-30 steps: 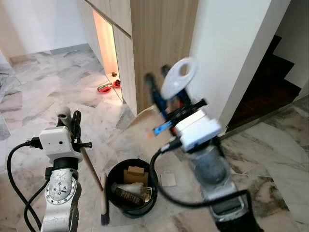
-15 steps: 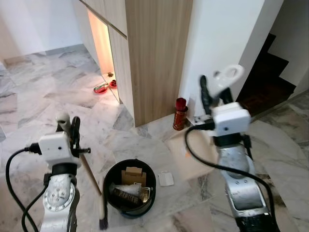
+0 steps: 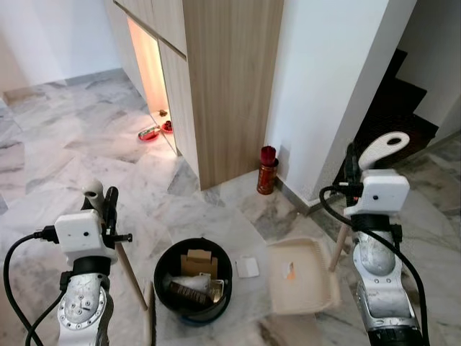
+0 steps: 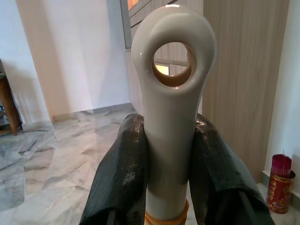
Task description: Sweep floor
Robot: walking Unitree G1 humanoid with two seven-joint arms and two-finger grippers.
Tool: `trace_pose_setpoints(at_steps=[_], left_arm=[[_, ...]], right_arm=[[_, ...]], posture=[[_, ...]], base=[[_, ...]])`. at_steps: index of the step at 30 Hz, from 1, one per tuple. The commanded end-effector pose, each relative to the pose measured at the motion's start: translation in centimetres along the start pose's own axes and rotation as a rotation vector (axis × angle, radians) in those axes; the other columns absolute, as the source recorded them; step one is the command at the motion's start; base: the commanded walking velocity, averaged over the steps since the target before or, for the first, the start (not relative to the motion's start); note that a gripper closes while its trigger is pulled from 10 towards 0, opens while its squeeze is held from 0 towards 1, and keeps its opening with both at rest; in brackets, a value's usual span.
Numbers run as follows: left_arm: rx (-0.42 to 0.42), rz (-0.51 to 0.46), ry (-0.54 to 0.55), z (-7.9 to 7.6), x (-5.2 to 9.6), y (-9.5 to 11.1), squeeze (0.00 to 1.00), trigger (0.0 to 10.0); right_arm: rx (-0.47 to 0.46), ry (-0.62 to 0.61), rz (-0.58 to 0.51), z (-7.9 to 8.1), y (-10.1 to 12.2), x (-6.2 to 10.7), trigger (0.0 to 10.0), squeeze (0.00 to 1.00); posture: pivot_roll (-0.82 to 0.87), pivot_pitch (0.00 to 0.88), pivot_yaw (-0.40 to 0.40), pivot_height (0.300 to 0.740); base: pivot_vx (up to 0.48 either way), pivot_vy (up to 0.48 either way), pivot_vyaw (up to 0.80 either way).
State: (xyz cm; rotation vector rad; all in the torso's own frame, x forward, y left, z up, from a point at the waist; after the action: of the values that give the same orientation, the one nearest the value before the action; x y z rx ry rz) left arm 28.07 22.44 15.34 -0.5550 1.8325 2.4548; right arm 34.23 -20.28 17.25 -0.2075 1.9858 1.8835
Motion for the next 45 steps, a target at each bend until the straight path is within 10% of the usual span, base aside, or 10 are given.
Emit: trace_pose_setpoints(at_steps=[1,45], left_arm=[[-0.004,-0.024,0.008,0.4,0.2,0.5,0.0,10.0],[0.019,-0.042,-0.021,-1.0,0.1,1.0,0.0,10.0]], right_arm=[[-0.06,-0.045,0.014,-0.9,-0.3,-0.1,10.0,0.0],[-0.076,0.054,-0.019,1.3,0.5,-0.6,10.0,0.0]], posture=[[0.12,0.0,0.018,0.74],[0.11,0.0,0.005,0.74]], base=[[0.0,0.0,0.0],[-0.162,0.0,0.0]])
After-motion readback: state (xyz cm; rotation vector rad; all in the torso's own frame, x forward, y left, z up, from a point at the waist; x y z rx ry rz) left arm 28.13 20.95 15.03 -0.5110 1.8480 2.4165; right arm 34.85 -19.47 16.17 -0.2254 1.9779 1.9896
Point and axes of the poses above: a point about 5 cm out from each wrist's last joint towards the gripper, its own x axis pointing back from the gripper into the wrist, its own y axis along the axis of the wrist's last joint, z = x × y, the point moved 5 cm from there along -x, pointing out of the wrist towards the gripper, and after that the axes turned 10 degrees about -x, right-handed, at the moved point
